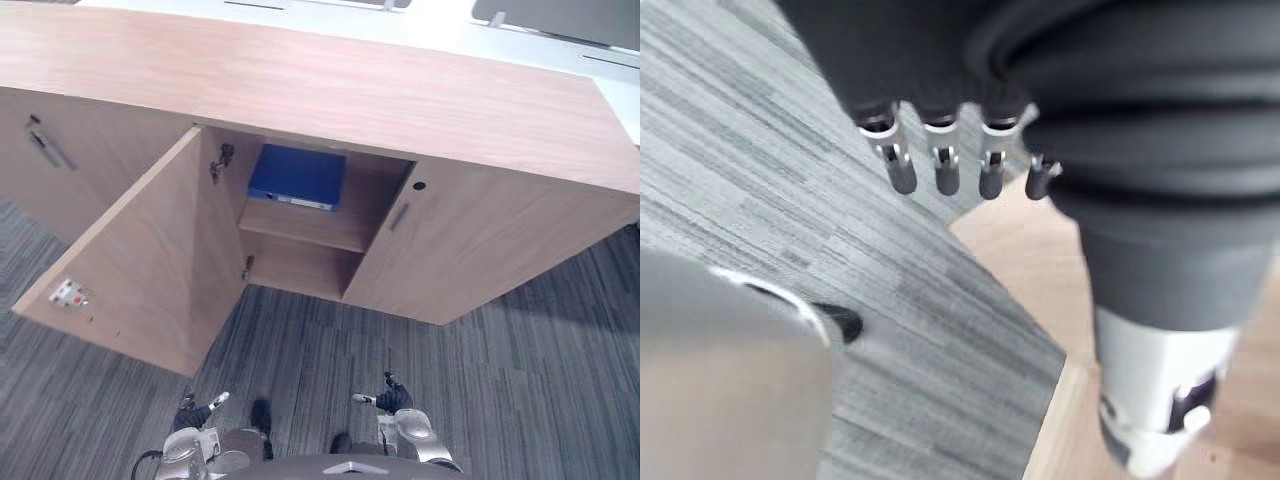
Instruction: Walk over to the cabinet, pick up the folder, carry it to the office cabinet, place the folder inside the office cabinet, then close the office cabinet door
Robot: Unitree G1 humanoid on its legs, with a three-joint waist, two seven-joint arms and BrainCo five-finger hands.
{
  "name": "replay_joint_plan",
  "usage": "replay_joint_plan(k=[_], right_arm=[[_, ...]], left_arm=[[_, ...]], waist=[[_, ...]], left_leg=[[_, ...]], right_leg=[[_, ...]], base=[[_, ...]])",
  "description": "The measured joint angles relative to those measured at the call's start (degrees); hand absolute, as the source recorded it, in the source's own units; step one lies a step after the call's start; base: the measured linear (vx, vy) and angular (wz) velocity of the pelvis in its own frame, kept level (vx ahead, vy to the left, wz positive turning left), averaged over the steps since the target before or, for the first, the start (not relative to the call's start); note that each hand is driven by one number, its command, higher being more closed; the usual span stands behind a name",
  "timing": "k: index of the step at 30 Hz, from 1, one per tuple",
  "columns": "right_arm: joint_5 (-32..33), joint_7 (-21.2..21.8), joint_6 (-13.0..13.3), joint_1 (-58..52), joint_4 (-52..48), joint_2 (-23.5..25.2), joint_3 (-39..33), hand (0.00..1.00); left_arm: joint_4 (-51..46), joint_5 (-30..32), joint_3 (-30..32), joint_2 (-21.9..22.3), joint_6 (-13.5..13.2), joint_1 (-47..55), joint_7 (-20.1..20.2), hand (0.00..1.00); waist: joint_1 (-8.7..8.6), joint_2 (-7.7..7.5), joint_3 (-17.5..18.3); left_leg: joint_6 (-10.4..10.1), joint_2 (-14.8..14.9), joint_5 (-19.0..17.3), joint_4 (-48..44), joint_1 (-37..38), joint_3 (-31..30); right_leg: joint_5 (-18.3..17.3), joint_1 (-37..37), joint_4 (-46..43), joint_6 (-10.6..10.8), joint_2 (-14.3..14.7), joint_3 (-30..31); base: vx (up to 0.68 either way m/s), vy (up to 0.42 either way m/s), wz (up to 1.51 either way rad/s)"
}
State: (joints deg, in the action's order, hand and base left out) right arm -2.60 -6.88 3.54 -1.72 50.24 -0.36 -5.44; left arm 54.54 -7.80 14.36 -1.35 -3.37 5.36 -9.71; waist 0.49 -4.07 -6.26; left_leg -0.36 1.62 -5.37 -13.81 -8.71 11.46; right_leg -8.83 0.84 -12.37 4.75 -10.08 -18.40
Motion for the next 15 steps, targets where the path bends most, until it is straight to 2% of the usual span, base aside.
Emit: replay_joint_plan(k=[1, 3, 5, 6, 8, 10, 12, 15], right_arm=[[0.0, -0.06, -0.15, -0.73, -0.05, 0.07, -1.1, 0.0], [-0.01, 0.05, -0.22, -2.05, 0.33, 0.83, -1.49, 0.0], [-0.01, -0.02, -0.3, -3.31, 1.33, 1.2, -1.93, 0.0], [0.0, -0.11, -0.32, -2.83, 2.24, 1.04, -2.15, 0.0], [-0.02, -0.32, -0.36, -2.56, 2.73, 0.93, -2.13, 0.0], [-0.03, -1.28, -0.36, -2.59, 2.89, 1.06, -1.96, 0.0], [-0.03, -2.04, -0.26, -2.07, 3.09, 0.8, -1.94, 0.0], [-0.03, -2.09, -0.19, -0.82, 3.08, 0.49, -1.46, 0.0]], left_arm=[[0.01, -0.76, 0.81, 0.45, -0.23, 0.4, -0.09, 0.0], [0.09, -0.95, 0.79, 0.21, -0.24, 1.15, -0.48, 0.0], [0.08, -0.89, 0.82, -0.39, -0.24, 1.44, -1.56, 0.0], [0.02, -0.88, 1.27, -0.43, -0.24, 1.27, -2.24, 0.0], [-0.46, -0.89, 2.74, -0.39, -0.2, 1.37, -2.87, 0.0], [-4.88, -1.0, 4.44, -0.43, -0.27, 2.54, -4.62, 0.0], [-13.58, -1.19, 5.88, -1.19, -1.02, 3.07, -7.02, 0.0], [-20.57, -1.64, 5.82, -2.13, -2.37, 3.2, -8.76, 0.0]], waist=[[0.16, 0.4, 0.3], [0.27, -0.39, 1.19], [-0.41, -0.56, 1.92], [-0.49, -0.91, 2.02], [-0.46, -0.82, 1.99], [-0.47, -0.57, 1.9], [0.05, -0.09, 1.86], [0.08, 0.27, 1.8]], left_leg=[[0.54, -1.54, 0.59, 2.81, 2.22, -0.93], [0.88, -3.48, 4.06, 10.05, 5.51, -1.75], [0.89, -4.85, 8.11, 17.38, 8.08, -3.77], [1.39, -5.11, 9.07, 18.42, 8.36, -4.33], [1.6, -5.43, 9.21, 18.41, 9.02, -4.78], [1.62, -5.72, 9.22, 18.42, 9.77, -5.47], [1.59, -5.7, 9.36, 18.44, 9.91, -6.07], [1.39, -5.51, 9.54, 18.76, 9.99, -6.23]], right_leg=[[-0.8, -0.53, -0.22, 0.34, -0.62, 0.81], [-0.59, -1.26, 1.89, 0.09, -1.07, 1.43], [-0.27, -1.9, 3.85, 0.17, -0.66, 1.67], [0.1, -2.27, 4.57, 0.42, -0.57, 1.48], [0.77, -3.65, 5.95, 0.65, -0.52, 1.24], [1.17, -5.34, 7.08, 0.99, -0.52, 0.46], [2.03, -6.45, 8.29, 0.86, 0.06, 0.36], [2.4, -6.92, 9.1, 0.38, 0.51, 0.37]], base=[[-0.02, 0.083, 0.2], [-0.02, 0.066, 0.19], [0.0, 0.032, 0.43], [0.0, 0.026, 0.35], [0.03, 0.038, 0.15], [0.05, 0.019, 0.19], [0.02, -0.008, 0.13], [-0.01, -0.01, 0.03]])
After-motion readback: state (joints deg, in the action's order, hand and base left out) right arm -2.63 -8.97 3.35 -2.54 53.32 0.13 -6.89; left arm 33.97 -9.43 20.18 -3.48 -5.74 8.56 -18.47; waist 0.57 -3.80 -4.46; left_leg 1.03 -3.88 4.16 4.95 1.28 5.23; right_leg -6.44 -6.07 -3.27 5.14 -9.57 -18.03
